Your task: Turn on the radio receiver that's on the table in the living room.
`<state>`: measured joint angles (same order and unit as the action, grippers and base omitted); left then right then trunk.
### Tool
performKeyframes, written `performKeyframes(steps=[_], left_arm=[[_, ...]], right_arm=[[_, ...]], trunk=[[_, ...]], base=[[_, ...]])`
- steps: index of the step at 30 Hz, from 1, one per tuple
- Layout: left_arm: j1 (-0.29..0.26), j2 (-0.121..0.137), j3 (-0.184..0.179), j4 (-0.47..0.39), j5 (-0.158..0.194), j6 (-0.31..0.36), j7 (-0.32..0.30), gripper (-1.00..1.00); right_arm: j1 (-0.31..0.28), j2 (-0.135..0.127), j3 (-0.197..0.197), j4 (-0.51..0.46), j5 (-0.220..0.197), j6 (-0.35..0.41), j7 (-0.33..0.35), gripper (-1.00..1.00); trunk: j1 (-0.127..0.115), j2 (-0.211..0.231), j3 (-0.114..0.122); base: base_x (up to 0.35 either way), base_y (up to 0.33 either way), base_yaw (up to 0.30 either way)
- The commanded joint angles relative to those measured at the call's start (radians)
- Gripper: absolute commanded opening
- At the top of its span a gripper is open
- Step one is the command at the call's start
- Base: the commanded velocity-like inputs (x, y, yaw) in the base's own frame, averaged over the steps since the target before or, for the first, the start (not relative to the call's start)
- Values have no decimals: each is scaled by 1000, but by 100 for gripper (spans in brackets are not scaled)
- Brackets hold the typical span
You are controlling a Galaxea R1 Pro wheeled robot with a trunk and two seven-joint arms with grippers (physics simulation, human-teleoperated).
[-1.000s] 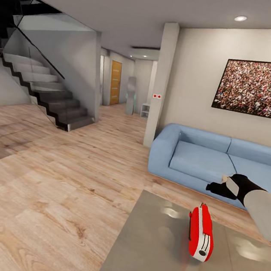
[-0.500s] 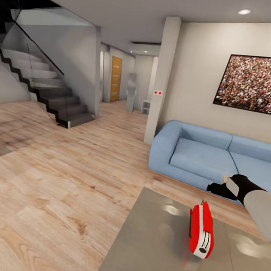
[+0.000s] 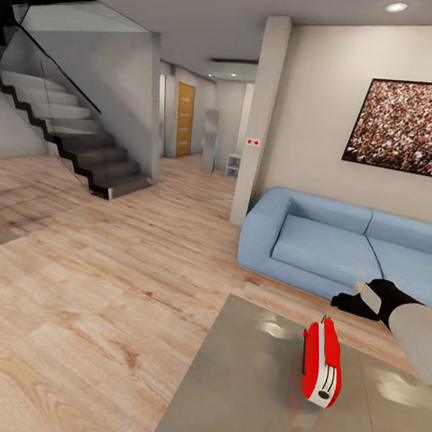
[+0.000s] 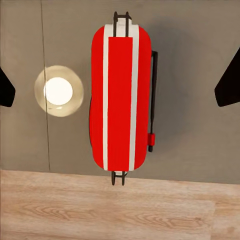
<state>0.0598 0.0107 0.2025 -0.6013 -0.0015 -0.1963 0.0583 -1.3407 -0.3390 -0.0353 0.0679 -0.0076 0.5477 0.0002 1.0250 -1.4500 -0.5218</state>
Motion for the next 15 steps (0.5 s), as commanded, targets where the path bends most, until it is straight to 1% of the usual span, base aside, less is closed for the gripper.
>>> performKeyframes(steps=[1,8,15], left_arm=[[0,0,0,0,0,0,0,100],[0,-1,0,0,0,0,0,100],[0,-3,0,0,0,0,0,100]], right_arm=[[0,-1,0,0,0,1,0,100],[6,-4,0,1,0,1,0,100],[27,-5,0,1,-1,-4,-2,100]], trunk=[[0,0,-2],[0,0,-13],[0,0,-24]], base=[[0,0,0],[0,0,0],[0,0,0]])
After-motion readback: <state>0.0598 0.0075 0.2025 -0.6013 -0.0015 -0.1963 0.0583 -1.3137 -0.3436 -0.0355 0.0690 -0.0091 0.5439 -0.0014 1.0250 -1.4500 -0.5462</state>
